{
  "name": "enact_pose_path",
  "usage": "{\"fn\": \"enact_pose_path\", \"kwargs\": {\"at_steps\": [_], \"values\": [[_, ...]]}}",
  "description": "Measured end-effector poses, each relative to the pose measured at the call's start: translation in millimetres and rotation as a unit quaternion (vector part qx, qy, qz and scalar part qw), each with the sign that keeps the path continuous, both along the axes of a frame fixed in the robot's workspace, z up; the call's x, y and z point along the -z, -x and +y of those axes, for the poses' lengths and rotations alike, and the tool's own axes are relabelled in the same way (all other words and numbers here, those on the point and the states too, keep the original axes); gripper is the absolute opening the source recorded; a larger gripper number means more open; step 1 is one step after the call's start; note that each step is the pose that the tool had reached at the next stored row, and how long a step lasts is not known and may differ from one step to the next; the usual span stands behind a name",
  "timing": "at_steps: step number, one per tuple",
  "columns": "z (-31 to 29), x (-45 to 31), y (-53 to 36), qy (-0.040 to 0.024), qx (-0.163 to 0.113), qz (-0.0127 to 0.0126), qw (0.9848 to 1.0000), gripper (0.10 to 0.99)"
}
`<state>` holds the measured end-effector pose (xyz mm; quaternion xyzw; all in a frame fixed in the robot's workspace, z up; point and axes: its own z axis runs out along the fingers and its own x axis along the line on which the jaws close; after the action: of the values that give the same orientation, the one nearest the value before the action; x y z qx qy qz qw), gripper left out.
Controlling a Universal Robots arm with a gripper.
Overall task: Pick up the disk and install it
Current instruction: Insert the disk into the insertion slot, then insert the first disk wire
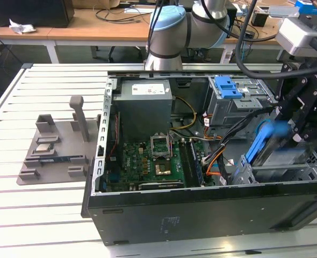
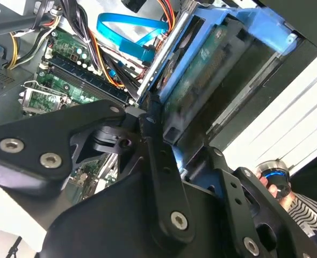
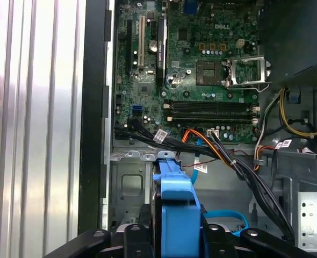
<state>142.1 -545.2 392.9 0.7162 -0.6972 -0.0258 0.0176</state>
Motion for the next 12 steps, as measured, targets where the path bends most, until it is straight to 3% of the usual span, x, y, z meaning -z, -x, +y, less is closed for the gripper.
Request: {"fn": "enact_pose_path", "kwargs": {"at_steps": [1, 2, 5, 6, 7, 12], "values": [[0.0, -0.1, 0.0, 0.0001, 0.000, 0.0000, 1.0000, 0.380], [0.0, 0.1, 0.0, 0.0000, 0.000, 0.0000, 1.0000, 0.447], [0.0, 0.1, 0.0, 0.0000, 0.000, 0.0000, 1.0000, 0.447], [0.0, 0.2, 0.0, 0.0000, 0.000, 0.0000, 1.0000, 0.243], [0.0, 0.3, 0.0, 0.0000, 0.000, 0.0000, 1.0000, 0.106], [0.2, 0.5, -9.3, 0.0001, 0.000, 0.0001, 1.0000, 0.106]]}}
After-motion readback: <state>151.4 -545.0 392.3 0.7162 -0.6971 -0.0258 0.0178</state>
